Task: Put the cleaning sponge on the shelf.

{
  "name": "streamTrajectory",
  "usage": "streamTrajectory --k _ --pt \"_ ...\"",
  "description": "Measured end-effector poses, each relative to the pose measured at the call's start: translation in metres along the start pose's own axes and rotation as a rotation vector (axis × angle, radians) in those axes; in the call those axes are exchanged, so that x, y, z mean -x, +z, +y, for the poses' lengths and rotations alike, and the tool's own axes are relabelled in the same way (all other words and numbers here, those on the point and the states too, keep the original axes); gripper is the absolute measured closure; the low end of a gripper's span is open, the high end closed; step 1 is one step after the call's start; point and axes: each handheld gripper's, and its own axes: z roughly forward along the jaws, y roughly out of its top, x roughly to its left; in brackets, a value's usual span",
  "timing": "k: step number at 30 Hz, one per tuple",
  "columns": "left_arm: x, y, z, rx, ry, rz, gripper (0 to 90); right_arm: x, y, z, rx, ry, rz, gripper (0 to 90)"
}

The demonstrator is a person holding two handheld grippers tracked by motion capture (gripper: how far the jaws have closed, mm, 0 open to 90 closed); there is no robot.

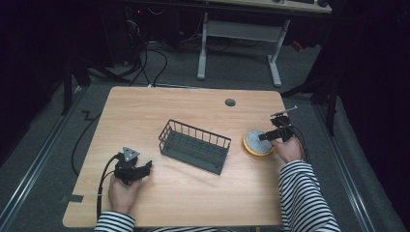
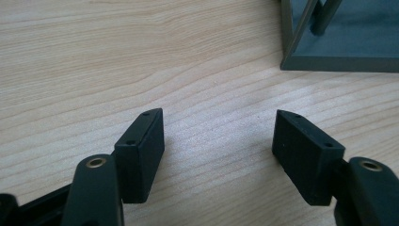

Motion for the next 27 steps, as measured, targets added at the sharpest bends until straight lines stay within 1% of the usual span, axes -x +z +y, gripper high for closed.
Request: streamTrajectory --k 5,7,8,11,13,14,16,18,23,24,25,27 --pt "0.0 0.0 0.0 0.0 0.0 0.0 35.1 0.001 0.001 -0.001 0.0 0.011 0.005 34.5" --pt "0.0 0.0 0.0 0.0 0.0 0.0 35.2 0.001 0.003 -0.001 -0.013 0.007 -0.002 35.3" --pt "0.0 0.0 0.0 0.0 0.0 0.002 35.7 0.001 0.007 -0.001 -0.027 0.006 -0.008 35.4" --pt "0.0 0.0 0.0 0.001 -0.004 0.008 36.0 0.0 0.008 0.0 -0.037 0.002 -0.02 35.7" --pt "0.0 0.0 0.0 0.0 -0.004 0.007 36.2 0.0 0.01 0.0 -0.041 0.002 -0.02 35.8" --pt "0.0 0.0 0.0 -0.001 -0.004 0.007 36.2 0.002 0.011 0.0 -0.052 0.018 -0.012 36.1" --pt "0.0 0.0 0.0 -0.001 -0.004 0.007 36.1 0.006 0.013 -0.001 -0.056 0.043 0.02 37.1" --pt "0.0 0.0 0.0 -0.002 -0.004 0.005 36.1 0.009 0.015 -0.001 -0.066 0.063 0.045 40.1" --pt "0.0 0.0 0.0 0.0 -0.005 0.011 36.4 0.008 0.016 -0.001 -0.068 0.06 0.047 43.9" --pt "0.0 0.0 0.0 0.0 -0.005 0.01 36.5 0.008 0.016 -0.001 -0.073 0.064 0.052 47.7" --pt "0.0 0.0 0.0 0.0 -0.005 0.01 36.5 0.008 0.016 -0.001 -0.073 0.064 0.052 47.7" --pt "0.0 0.0 0.0 0.0 -0.004 0.011 36.5 0.008 0.016 -0.001 -0.075 0.059 0.057 52.0"
